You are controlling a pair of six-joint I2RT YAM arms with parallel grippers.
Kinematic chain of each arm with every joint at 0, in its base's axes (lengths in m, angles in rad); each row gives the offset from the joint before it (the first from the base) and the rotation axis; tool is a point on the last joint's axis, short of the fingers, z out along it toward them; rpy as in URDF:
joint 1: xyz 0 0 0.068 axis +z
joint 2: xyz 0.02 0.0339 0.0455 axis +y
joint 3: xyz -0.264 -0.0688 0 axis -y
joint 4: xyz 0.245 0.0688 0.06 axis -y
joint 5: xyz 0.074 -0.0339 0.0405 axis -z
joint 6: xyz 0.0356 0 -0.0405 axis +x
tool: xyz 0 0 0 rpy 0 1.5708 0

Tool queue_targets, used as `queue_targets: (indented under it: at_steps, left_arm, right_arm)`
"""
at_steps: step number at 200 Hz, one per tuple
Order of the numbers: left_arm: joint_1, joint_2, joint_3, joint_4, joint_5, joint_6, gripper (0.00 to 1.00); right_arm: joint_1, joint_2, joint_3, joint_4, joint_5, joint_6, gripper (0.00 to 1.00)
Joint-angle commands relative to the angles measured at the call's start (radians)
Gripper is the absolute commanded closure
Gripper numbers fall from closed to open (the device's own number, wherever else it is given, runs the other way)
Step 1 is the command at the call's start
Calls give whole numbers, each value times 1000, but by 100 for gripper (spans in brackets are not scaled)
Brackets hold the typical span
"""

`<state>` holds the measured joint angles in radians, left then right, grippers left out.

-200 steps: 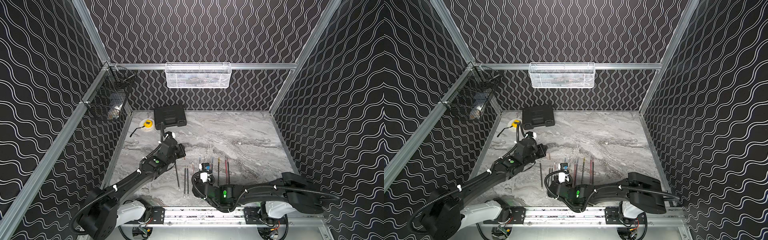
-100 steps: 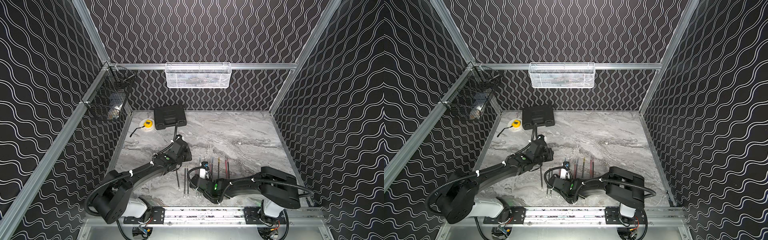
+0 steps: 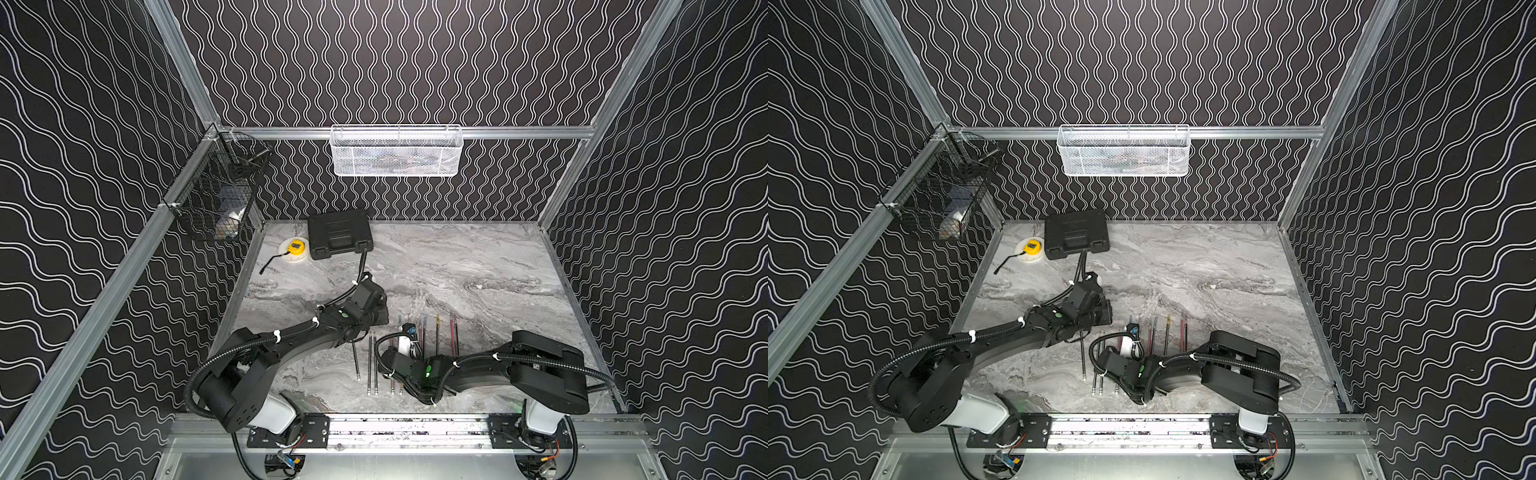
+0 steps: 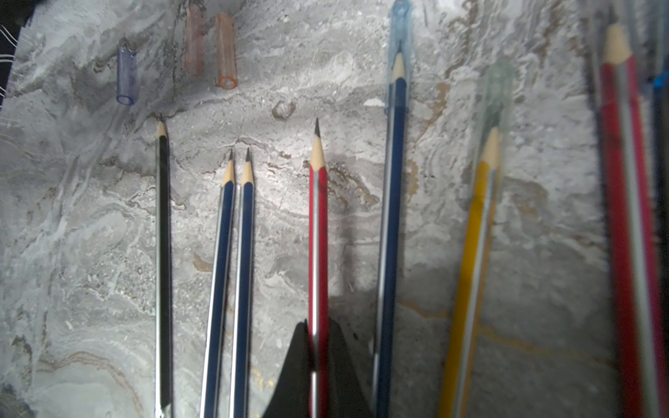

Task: Remove the protective cover of the pencils
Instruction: Place the pencil at the center of the board, then place the protective sleeve at the center of the board.

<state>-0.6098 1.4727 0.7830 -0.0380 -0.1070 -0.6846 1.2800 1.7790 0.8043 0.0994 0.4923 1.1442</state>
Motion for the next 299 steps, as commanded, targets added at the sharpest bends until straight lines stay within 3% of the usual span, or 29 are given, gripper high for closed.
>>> queue_targets:
  at_steps: [1,47,91,202,299]
  left_arm:
    - [-2,-4,4,4,-12,12,100]
    - [-2,-4,-1,11,-17,13,100]
    - [-3,14,23,-1,-17,17,100]
    - [-8,163,82,-12,-16,54,100]
    - [-7,297,175,-107,-51,68,100]
  right_arm:
    - [-9,14,-10,-15,-22,32,100]
    - [-20,21,-11,0,-35,26,95]
    - [-23,17,9,-36,-34,14,79]
    - [-24,-14,31,-32,-31,-51,81]
    - [0,-214,-20,-100,42,-95,79]
